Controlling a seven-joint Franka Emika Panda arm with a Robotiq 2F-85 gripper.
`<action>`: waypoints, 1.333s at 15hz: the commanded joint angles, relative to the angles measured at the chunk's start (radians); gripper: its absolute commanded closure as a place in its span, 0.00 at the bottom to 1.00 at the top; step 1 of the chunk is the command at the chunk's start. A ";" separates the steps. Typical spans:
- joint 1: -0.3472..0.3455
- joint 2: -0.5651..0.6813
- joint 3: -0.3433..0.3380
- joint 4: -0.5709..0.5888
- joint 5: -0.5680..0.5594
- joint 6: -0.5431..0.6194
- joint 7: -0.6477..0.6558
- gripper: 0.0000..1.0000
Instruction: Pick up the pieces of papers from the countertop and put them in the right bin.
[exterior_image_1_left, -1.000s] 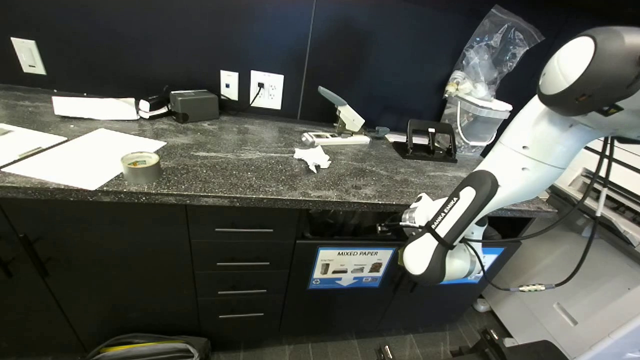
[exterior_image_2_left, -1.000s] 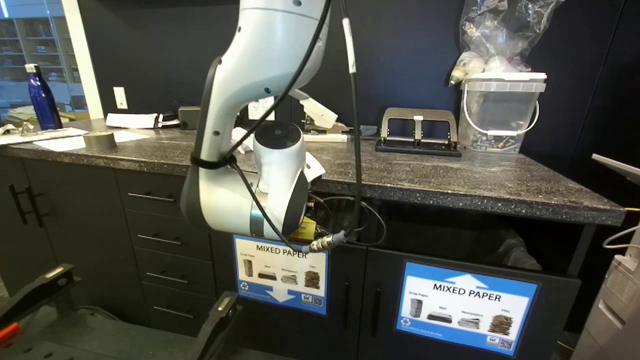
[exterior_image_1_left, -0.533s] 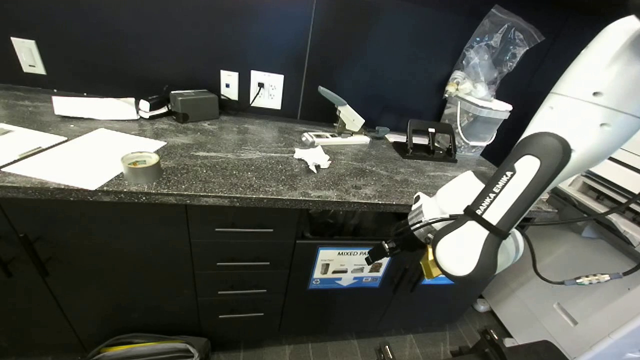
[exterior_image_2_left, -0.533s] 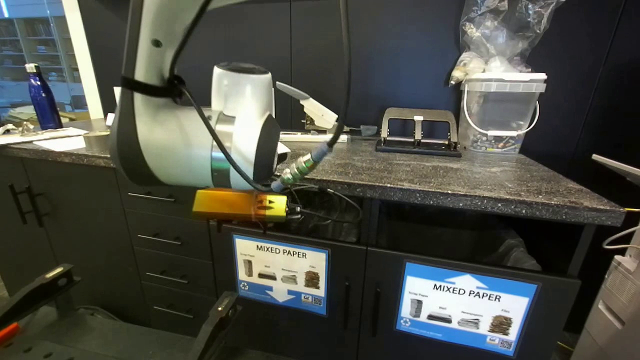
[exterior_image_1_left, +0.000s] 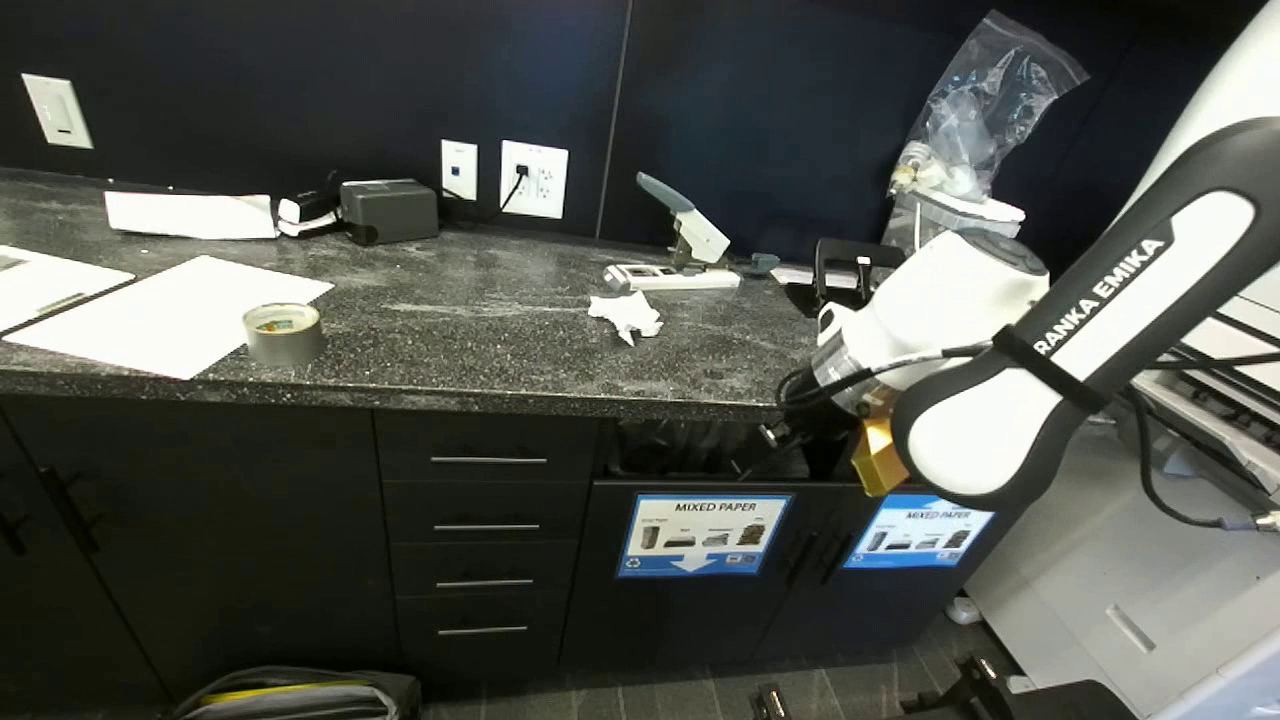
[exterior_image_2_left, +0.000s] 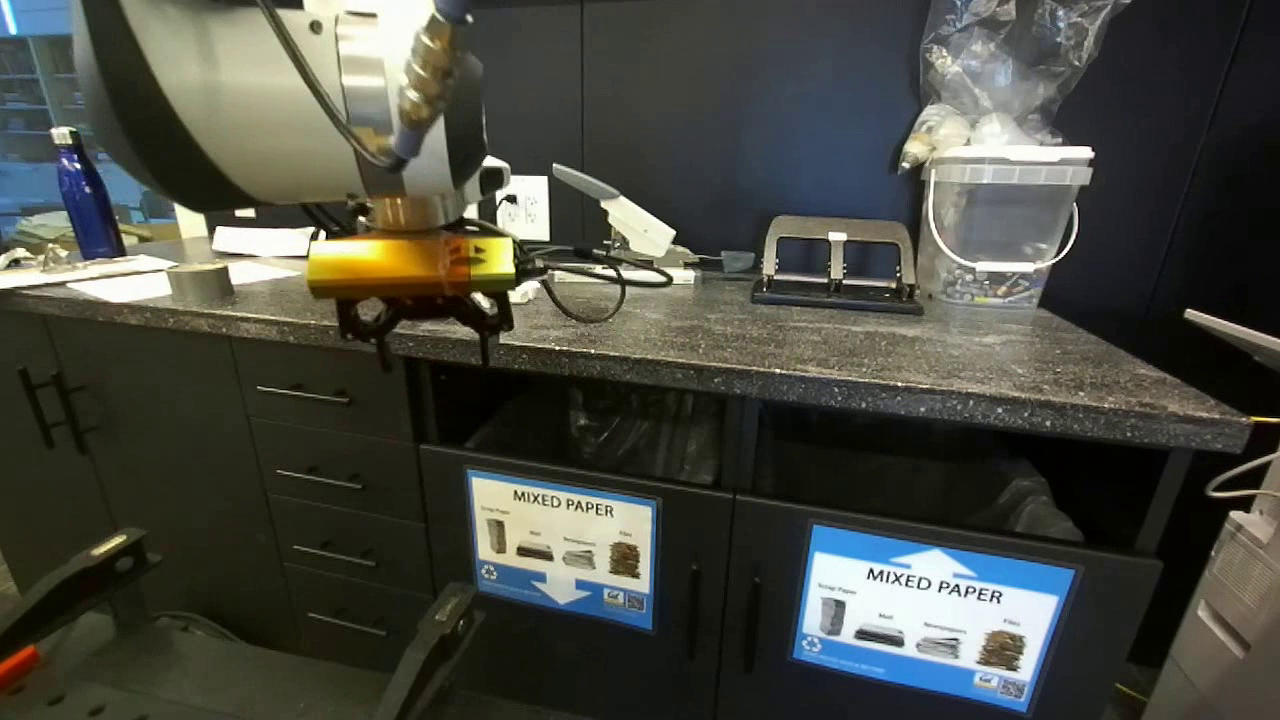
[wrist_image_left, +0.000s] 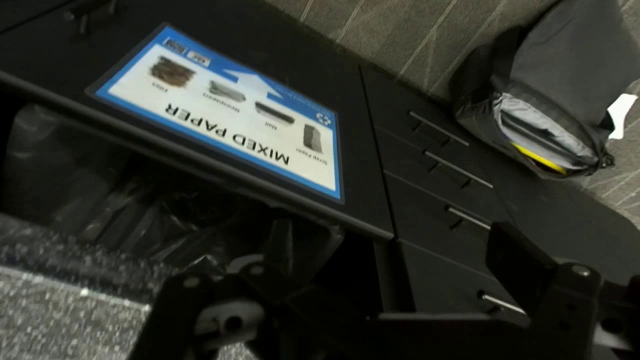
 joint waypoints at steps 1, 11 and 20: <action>-0.059 -0.037 0.108 0.089 0.019 -0.075 0.039 0.00; -0.042 0.111 0.149 0.471 0.177 -0.261 0.024 0.00; 0.136 0.332 0.158 0.684 0.549 -0.355 -0.175 0.00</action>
